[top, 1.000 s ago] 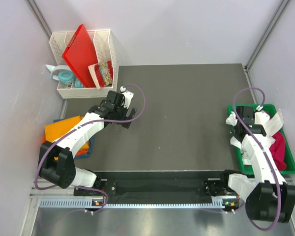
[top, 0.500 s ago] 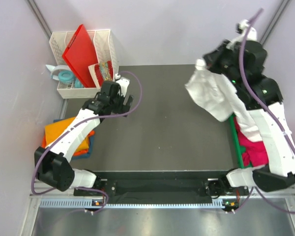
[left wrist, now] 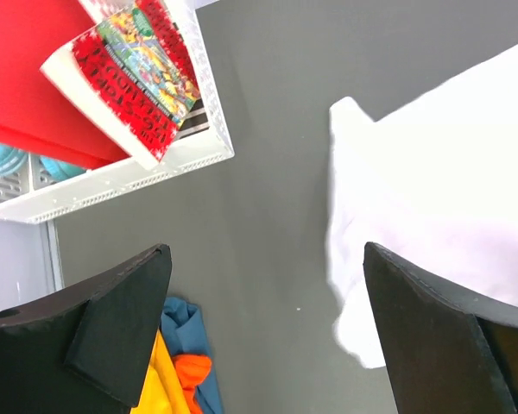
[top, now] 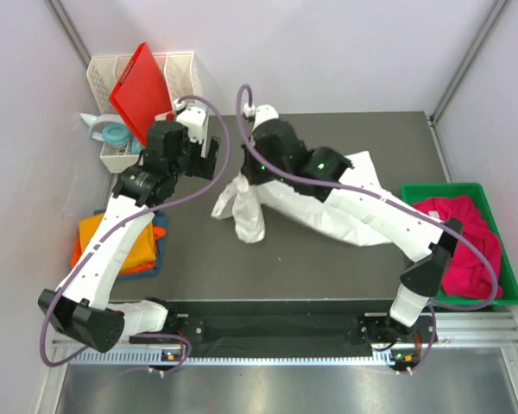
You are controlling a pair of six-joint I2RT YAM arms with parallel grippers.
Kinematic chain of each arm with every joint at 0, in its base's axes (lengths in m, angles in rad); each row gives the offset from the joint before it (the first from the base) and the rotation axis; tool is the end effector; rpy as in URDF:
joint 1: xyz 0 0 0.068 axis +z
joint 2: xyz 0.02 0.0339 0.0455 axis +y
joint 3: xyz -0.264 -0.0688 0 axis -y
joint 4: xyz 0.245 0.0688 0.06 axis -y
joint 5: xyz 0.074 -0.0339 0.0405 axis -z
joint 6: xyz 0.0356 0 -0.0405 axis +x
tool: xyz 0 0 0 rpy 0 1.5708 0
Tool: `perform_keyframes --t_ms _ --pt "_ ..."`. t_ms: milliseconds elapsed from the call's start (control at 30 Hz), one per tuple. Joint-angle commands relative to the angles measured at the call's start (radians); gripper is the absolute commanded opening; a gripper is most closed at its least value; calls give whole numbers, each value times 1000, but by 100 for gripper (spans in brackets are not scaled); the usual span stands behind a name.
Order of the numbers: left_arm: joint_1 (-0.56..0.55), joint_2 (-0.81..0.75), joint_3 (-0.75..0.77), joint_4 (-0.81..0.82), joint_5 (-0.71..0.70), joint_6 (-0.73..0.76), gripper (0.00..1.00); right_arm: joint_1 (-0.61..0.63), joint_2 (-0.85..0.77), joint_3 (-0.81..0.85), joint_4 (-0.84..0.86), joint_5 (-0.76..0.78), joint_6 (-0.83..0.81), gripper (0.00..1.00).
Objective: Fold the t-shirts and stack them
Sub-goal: Move the tshirt to the center of the board, then flatten out the tshirt
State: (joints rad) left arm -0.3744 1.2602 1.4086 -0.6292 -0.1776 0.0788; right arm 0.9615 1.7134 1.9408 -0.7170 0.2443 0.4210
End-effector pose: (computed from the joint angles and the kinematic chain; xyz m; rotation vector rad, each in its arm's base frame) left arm 0.2531 -0.0927 0.4100 0.3511 2.0130 -0.0025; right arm 0.2237 0.3054 0.4375 -0.4105 2.0598 0.6034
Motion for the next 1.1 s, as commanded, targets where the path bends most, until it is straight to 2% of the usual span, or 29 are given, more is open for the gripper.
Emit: perform_keyframes --t_ms 0,200,233,267,300,333,433,567,767,900,1067 --pt "17 -48 -66 11 -7 -63 97 11 -15 -92 109 -17 68 0" --pt "35 -74 -129 28 10 -76 97 14 15 -138 117 -25 70 0" --pt "37 -77 -137 32 10 -74 97 14 26 -120 91 -19 70 10" --pt "37 -81 -141 34 12 -76 97 14 46 -109 74 7 70 31" --pt "40 -85 -154 34 13 -74 97 14 55 -97 56 24 71 45" --pt "42 -87 -160 37 15 -74 97 13 58 -80 25 41 70 69" --pt "42 -99 -178 45 21 -76 97 8 13 -103 16 108 56 97" --pt "42 -99 -192 46 59 -77 97 -30 -87 -192 16 220 51 100" --pt "42 -96 -276 69 173 -77 97 -122 -254 -446 19 323 145 100" --pt "38 -84 -342 75 240 -77 97 -147 -327 -616 25 351 193 99" --pt "28 -4 -421 39 250 -65 96 -168 -382 -724 25 362 246 99"
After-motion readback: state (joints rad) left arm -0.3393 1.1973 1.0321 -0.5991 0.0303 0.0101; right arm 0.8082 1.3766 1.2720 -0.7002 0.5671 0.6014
